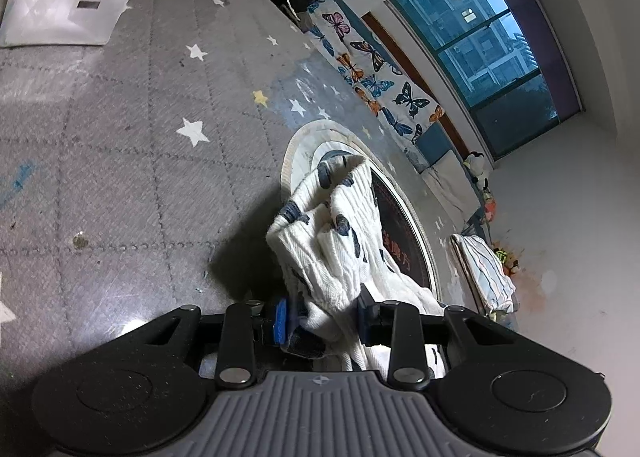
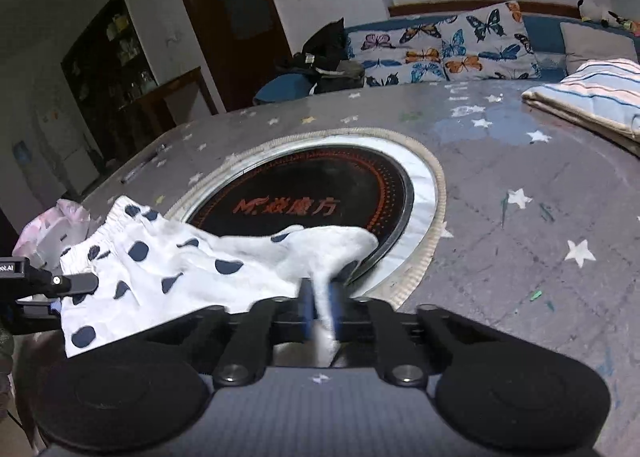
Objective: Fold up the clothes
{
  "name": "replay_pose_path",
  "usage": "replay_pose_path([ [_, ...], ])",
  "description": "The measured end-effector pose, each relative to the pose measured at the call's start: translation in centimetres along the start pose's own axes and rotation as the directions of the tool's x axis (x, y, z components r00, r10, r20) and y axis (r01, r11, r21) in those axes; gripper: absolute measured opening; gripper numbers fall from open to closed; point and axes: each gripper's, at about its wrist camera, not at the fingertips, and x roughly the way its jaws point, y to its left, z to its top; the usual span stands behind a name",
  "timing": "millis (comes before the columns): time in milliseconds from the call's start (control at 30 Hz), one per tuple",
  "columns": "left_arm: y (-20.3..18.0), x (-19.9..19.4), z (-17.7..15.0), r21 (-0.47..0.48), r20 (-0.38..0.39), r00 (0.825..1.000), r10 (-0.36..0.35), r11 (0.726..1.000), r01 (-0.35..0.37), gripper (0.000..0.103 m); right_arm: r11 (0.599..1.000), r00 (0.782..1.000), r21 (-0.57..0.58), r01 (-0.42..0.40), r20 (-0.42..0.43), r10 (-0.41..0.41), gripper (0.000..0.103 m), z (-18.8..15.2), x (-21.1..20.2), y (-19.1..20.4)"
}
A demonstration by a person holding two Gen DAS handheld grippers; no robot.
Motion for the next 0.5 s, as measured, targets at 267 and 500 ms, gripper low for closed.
replay_pose_path([
  [267,-3.6,0.7,0.0,0.084,-0.027,0.999,-0.037,0.996,0.039,0.034,0.999,0.995,-0.003,0.044,0.089,-0.043,0.004,0.2,-3.7,-0.9],
  [500,-9.0,4.3,-1.2,0.174,-0.094,0.993,-0.067,0.981,0.082,0.033,0.989,0.976,0.010,0.149,0.159,-0.149,0.004,1.4,-7.8,-4.7],
])
